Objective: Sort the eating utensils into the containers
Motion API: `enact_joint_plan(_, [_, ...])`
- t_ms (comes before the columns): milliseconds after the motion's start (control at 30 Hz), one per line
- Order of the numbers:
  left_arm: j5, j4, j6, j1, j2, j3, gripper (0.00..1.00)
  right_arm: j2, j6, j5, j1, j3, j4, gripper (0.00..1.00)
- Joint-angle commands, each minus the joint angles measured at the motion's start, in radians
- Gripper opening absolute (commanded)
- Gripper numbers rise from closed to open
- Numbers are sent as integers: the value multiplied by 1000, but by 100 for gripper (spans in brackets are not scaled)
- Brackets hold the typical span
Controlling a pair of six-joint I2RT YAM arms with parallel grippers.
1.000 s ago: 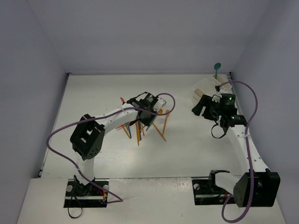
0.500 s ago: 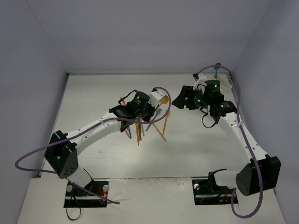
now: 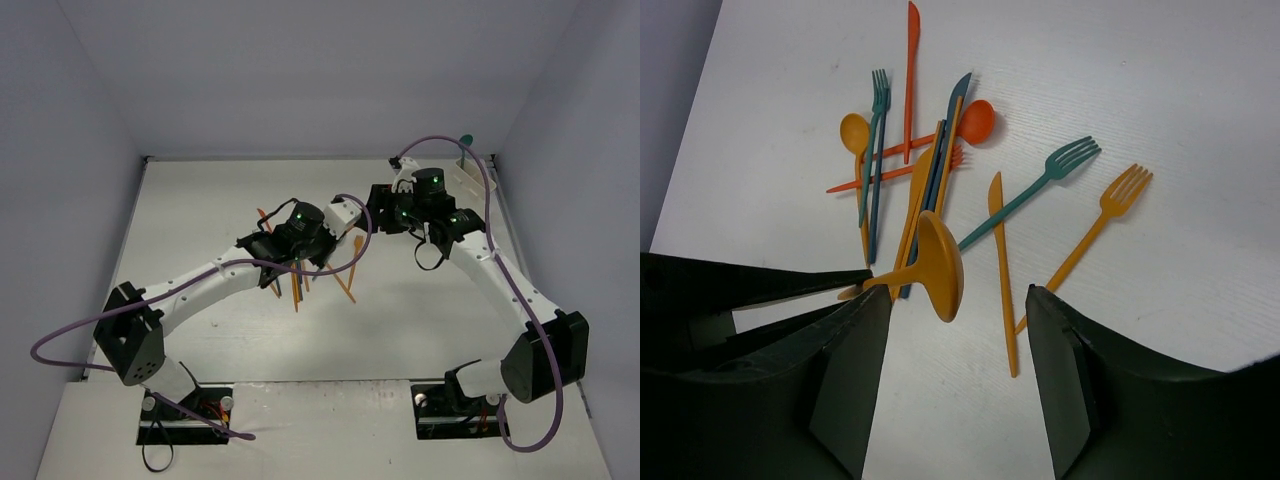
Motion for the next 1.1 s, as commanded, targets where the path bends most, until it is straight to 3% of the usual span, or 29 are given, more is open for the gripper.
enact_joint_plan(0, [-6, 79, 17, -3, -57, 13, 0, 17, -10, 47, 15, 43, 48, 51])
enact_joint_plan(500, [-11, 85, 13, -15, -53, 6, 0, 11, 1, 77, 33, 25, 102, 35])
enact_joint_plan(933, [-21, 84, -1, -24, -64, -8, 0, 1, -20, 98, 33, 24, 119, 1])
enact_joint_plan(1000, [-40, 86, -8, -25, -66, -15, 3, -9, -29, 119, 33, 36, 116, 0])
enact_joint_plan(1033, [-66, 93, -33, -25, -74, -18, 9, -20, -44, 132, 33, 41, 116, 0])
enact_joint_plan(1067, [-84, 96, -46, -25, -81, -28, 24, -29, -57, 157, 33, 51, 116, 0])
